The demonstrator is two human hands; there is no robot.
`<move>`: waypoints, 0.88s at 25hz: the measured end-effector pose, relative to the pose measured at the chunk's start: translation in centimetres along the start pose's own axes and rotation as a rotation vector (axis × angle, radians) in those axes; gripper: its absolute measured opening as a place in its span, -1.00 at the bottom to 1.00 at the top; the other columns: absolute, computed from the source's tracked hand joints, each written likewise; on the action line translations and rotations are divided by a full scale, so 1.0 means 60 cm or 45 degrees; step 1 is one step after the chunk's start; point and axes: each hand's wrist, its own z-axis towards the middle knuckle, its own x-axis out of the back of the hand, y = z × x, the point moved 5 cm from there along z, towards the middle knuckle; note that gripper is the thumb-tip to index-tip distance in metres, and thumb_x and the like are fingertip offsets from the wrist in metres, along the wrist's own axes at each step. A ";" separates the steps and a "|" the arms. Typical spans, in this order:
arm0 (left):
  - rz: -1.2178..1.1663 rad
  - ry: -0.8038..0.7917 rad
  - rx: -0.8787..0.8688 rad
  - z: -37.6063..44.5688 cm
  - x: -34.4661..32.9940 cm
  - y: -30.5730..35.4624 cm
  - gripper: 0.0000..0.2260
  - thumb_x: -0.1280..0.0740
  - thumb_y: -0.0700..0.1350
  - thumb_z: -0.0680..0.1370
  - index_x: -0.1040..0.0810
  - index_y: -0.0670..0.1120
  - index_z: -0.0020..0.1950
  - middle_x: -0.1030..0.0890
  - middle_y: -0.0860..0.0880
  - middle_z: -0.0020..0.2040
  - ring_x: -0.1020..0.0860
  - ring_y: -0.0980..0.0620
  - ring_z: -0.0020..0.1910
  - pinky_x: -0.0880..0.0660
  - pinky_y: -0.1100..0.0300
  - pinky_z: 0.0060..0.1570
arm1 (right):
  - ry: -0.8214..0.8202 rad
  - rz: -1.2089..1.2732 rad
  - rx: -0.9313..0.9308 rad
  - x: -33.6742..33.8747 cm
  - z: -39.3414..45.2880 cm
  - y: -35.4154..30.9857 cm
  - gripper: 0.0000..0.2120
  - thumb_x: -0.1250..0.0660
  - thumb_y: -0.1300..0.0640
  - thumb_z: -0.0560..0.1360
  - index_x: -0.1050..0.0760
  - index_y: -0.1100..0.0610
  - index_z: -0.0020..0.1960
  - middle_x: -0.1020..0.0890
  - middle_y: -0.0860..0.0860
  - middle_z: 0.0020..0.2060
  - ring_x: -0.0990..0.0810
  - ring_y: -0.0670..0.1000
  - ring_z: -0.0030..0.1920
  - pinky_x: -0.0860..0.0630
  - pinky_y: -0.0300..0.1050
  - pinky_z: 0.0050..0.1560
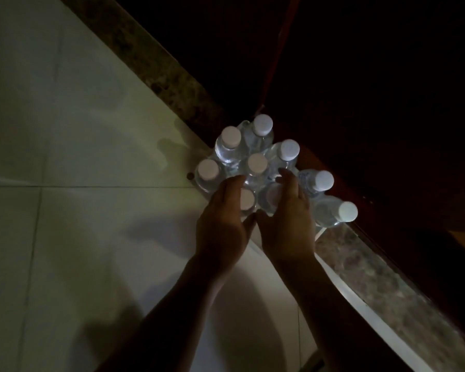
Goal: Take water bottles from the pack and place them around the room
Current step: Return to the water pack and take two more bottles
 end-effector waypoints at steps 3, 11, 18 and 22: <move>-0.031 0.041 0.055 0.011 -0.011 -0.017 -0.41 -0.60 -0.11 0.36 -0.46 -0.13 0.32 -0.64 -0.10 0.23 -0.61 -0.06 0.22 -0.49 0.24 0.12 | 0.089 0.133 -0.047 -0.012 0.008 0.010 -0.38 -0.51 0.18 0.39 -0.32 -0.03 0.36 -0.61 -0.04 0.18 -0.55 -0.12 0.12 -0.58 -0.03 0.12; -0.035 0.130 0.167 -0.010 0.020 0.003 -0.48 -0.60 -0.06 0.36 -0.55 -0.11 0.27 -0.68 -0.04 0.16 -0.63 -0.02 0.16 -0.47 0.28 0.09 | 0.147 0.310 -0.002 0.020 -0.008 0.002 -0.63 -0.53 0.06 0.38 -0.48 0.00 0.12 -0.67 -0.09 -0.07 -0.66 -0.05 -0.08 -0.62 -0.05 -0.11; -0.290 0.187 0.011 -0.010 0.406 0.324 -0.46 -0.62 -0.09 0.28 -0.53 -0.04 0.21 -0.64 0.03 0.07 -0.60 0.10 0.07 -0.57 0.23 0.03 | 0.058 0.635 0.183 0.425 -0.089 -0.318 -0.47 -0.60 0.12 0.21 -0.36 -0.11 0.02 -0.58 -0.24 -0.20 -0.58 -0.38 -0.15 -0.51 -0.42 -0.28; -0.412 0.342 -0.187 -0.004 0.769 0.648 -0.42 -0.65 -0.05 0.21 -0.55 0.14 0.17 -0.56 0.27 0.00 -0.58 0.23 0.01 -0.51 0.44 -0.09 | 0.143 0.969 0.385 0.816 -0.166 -0.611 -0.55 -0.54 0.26 0.26 -0.44 -0.07 -0.01 -0.67 -0.03 -0.14 -0.69 -0.06 -0.12 -0.63 -0.09 -0.17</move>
